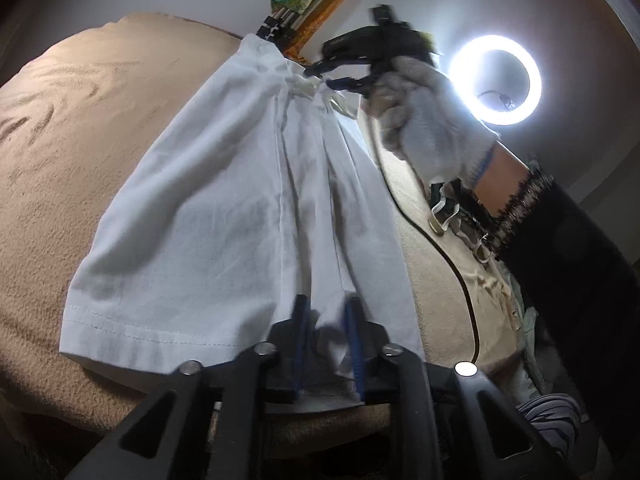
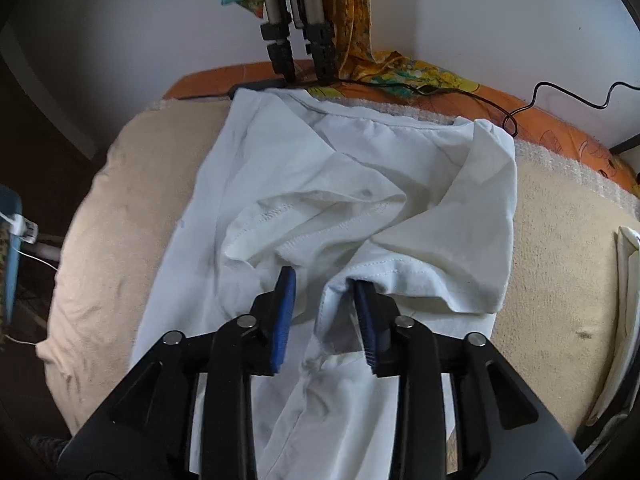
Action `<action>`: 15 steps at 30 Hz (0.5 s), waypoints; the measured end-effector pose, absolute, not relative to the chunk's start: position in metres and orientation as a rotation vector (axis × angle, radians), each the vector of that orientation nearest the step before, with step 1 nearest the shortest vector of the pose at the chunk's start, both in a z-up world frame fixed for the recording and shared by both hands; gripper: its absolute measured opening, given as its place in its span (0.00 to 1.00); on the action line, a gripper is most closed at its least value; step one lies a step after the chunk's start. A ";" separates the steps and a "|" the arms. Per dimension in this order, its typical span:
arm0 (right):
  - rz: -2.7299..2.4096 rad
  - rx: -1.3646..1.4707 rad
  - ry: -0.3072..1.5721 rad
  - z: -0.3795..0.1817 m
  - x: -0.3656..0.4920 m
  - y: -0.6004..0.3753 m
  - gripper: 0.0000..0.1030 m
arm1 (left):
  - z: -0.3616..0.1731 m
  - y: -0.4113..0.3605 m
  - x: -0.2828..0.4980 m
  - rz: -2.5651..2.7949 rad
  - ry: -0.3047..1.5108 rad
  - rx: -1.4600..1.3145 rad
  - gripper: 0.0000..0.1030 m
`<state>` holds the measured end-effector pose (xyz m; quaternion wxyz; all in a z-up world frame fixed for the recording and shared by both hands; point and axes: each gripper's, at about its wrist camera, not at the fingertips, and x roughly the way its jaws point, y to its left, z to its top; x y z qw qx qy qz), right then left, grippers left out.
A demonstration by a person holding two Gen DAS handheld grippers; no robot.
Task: Fold small clothes
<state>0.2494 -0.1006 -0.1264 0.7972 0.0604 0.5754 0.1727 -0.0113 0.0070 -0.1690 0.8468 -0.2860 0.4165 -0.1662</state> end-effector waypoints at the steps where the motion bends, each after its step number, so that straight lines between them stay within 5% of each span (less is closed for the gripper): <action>1: 0.418 0.188 1.217 -0.114 0.247 -0.110 0.41 | -0.167 0.008 -0.012 -0.348 0.873 -0.605 0.22; 6: 0.313 0.235 1.132 -0.085 0.254 -0.163 0.42 | -0.149 0.012 -0.022 -0.349 0.802 -0.583 0.27; 15: 0.144 0.249 1.210 -0.129 0.273 -0.200 0.42 | -0.139 0.015 -0.024 -0.338 0.768 -0.570 0.27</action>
